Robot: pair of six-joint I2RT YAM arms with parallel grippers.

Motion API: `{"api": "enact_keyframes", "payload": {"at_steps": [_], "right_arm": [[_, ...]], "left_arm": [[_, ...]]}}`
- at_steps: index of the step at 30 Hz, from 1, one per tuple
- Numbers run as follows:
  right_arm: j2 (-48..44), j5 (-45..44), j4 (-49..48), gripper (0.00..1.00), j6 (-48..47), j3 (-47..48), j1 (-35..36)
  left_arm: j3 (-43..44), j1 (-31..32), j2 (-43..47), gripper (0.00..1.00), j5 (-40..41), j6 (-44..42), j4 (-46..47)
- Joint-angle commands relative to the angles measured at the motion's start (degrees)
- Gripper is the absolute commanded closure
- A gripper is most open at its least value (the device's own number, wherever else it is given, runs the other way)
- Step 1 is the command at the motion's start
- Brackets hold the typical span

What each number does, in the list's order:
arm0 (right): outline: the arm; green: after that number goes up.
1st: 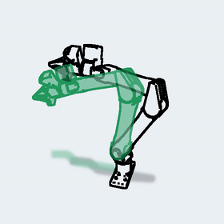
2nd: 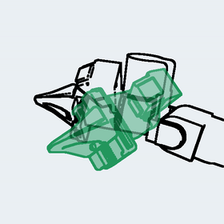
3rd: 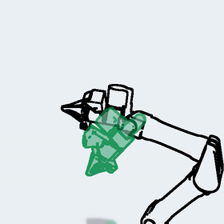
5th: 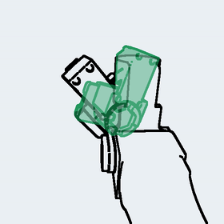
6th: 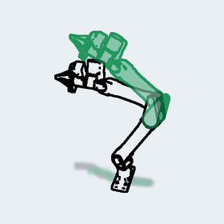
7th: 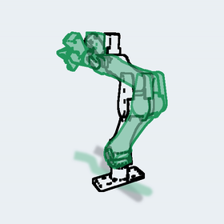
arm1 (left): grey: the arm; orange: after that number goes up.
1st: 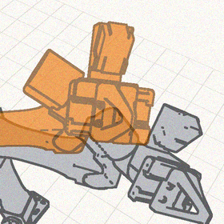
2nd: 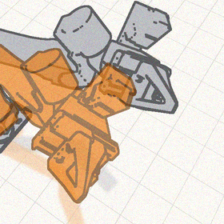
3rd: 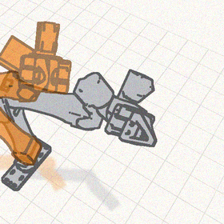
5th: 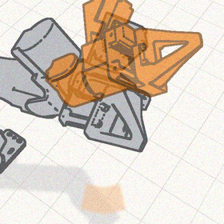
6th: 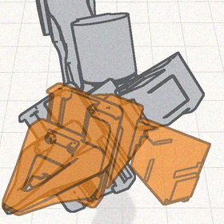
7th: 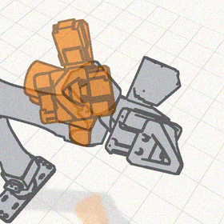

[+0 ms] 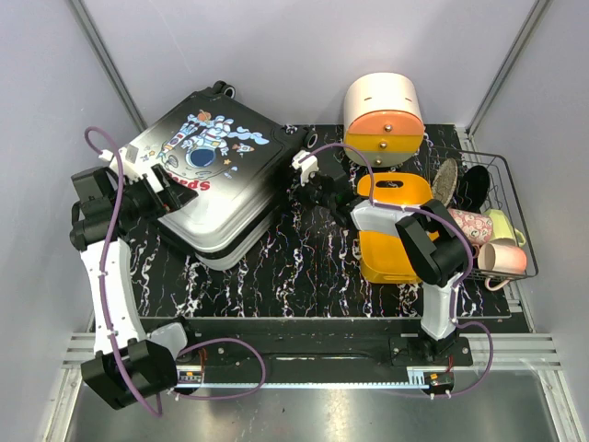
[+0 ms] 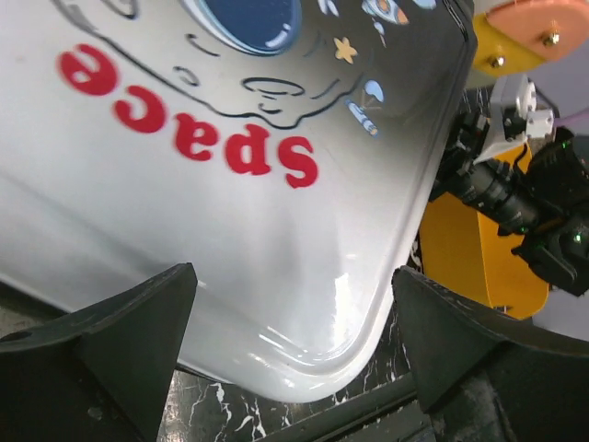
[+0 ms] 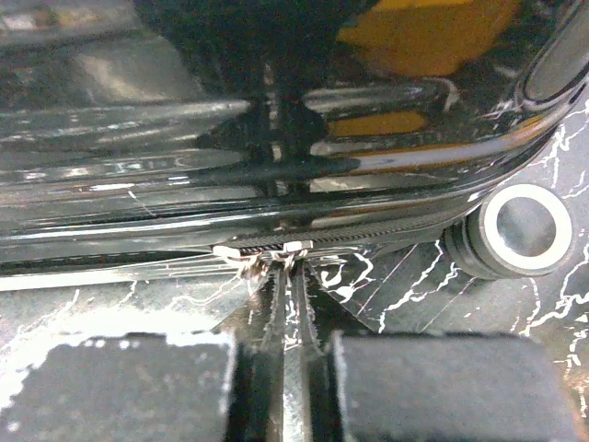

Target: Open, take out, and arrange the luggage

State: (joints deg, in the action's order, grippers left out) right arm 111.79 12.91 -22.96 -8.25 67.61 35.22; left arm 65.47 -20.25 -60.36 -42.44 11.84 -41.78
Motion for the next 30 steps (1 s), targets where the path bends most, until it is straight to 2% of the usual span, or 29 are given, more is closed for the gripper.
{"api": "enact_keyframes", "payload": {"at_steps": [1, 4, 8, 12, 19, 22, 25, 26, 30], "right_arm": [[-0.8, -2.4, -4.8, 1.0, -0.9, 2.1, -0.2], [-2.4, -1.9, -4.7, 1.0, 0.4, 1.4, -0.2], [-4.6, 1.2, -2.9, 1.0, 2.0, 0.1, 1.0], [-7.5, 3.0, -2.2, 1.0, 1.0, -2.5, 4.1], [-11.6, 1.4, 0.7, 1.0, 3.1, -5.7, 11.3], [-11.9, 0.3, 1.9, 1.0, 5.7, -5.3, 11.6], [-12.1, -1.6, 2.1, 1.0, 4.8, -5.3, 11.5], [-12.3, -1.9, 2.1, 1.0, 4.6, -5.5, 11.5], [-12.8, -1.2, 4.0, 1.0, 6.7, -5.4, 9.8]], "left_arm": [[-2.5, -4.5, 4.1, 0.06, -1.1, 6.3, 1.8], [-2.7, -11.5, 3.9, 0.05, 0.0, 8.2, -4.5], [-3.9, -19.6, 2.0, 0.05, -2.9, 7.9, -9.4], [-4.0, -25.0, -0.8, 0.07, -2.4, 5.0, -12.9], [-3.9, -27.9, -5.0, 0.14, 7.5, -0.1, -17.5], [-5.4, -28.2, -6.3, 0.19, 9.6, -0.5, -16.7], [-8.1, -28.2, -7.1, 0.27, 9.6, -0.1, -14.0], [-9.6, -28.0, -7.8, 0.33, 9.7, 0.1, -13.2], [-12.1, -27.6, -10.6, 0.37, 9.9, -0.5, -8.8]]}}
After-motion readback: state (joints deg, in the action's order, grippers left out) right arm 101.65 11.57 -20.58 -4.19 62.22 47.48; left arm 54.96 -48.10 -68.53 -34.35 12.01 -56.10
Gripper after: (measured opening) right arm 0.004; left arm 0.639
